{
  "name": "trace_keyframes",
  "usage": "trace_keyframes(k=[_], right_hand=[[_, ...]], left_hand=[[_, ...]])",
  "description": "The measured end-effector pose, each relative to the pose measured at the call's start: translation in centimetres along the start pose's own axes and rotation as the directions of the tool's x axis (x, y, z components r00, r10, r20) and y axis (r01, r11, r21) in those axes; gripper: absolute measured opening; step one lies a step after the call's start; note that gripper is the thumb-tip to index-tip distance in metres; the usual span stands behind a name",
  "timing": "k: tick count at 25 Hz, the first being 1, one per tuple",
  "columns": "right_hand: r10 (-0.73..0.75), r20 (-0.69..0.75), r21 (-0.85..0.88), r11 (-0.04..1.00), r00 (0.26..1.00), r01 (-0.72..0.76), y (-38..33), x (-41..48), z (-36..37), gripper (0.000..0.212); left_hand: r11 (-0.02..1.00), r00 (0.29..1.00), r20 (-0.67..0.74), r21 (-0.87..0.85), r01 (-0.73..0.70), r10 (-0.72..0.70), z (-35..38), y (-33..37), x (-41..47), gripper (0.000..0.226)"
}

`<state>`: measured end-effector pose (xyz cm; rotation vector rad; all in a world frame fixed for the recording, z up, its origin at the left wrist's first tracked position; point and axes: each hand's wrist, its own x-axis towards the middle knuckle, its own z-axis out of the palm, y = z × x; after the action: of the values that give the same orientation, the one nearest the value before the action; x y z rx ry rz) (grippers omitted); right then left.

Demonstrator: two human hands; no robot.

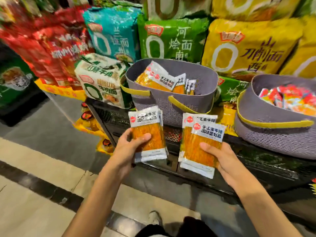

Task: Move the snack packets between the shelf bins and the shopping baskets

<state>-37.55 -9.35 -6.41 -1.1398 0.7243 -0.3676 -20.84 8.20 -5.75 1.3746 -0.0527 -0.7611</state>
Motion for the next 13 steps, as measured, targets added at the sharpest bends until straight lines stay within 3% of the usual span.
trace_keyframes(k=[3,7,10,13], right_hand=[[-0.107,-0.018,0.075,0.991,0.994,0.108,-4.0,2.4,2.2,0.055],[-0.250,-0.055,0.039,0.967,0.967,0.252,-9.6,6.0,4.2,0.040],[-0.328,-0.073,-0.043,0.945,0.942,0.325,-13.3,9.4,5.1,0.026],[-0.327,-0.133,-0.252,0.924,0.935,0.287,-14.8,12.5,5.4,0.018]], left_hand=[[0.993,0.988,0.108,0.037,-0.112,0.108,1.8,6.3,4.2,0.070],[0.974,0.954,0.221,0.058,-0.219,0.202,4.2,11.7,8.2,0.071],[0.956,0.938,0.259,0.121,-0.268,0.230,5.7,14.2,12.0,0.070],[0.908,0.951,0.217,0.311,-0.280,0.219,6.7,15.3,16.1,0.058]])
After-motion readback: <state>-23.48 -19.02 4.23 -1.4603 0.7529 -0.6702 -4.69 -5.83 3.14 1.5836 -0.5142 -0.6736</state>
